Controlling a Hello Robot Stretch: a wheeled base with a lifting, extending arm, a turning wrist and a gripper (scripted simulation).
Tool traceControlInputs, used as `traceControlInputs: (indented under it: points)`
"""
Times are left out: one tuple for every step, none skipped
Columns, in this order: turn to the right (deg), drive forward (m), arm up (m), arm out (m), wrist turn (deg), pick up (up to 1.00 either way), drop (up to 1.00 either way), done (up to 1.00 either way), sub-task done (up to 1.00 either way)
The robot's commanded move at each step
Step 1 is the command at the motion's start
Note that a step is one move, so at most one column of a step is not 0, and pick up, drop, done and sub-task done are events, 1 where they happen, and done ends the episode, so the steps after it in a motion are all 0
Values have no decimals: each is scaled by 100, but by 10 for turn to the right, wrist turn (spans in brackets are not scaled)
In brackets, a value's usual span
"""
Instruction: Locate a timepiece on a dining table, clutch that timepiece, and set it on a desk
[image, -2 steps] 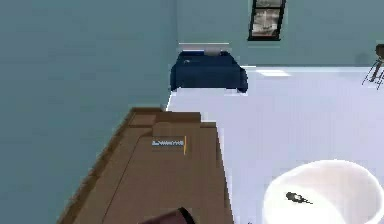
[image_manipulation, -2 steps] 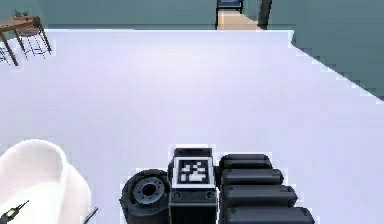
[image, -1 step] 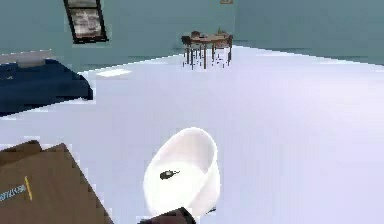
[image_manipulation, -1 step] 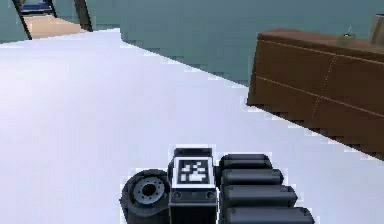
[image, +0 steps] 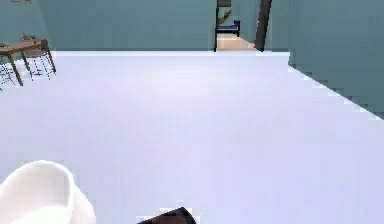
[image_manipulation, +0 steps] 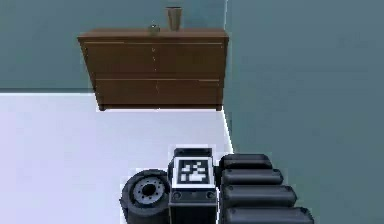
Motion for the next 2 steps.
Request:
traceControlInputs:
  points:
    - [-450,0,0,0,0,0,0,0,0]
    - [-450,0,0,0,0,0,0,0,0]
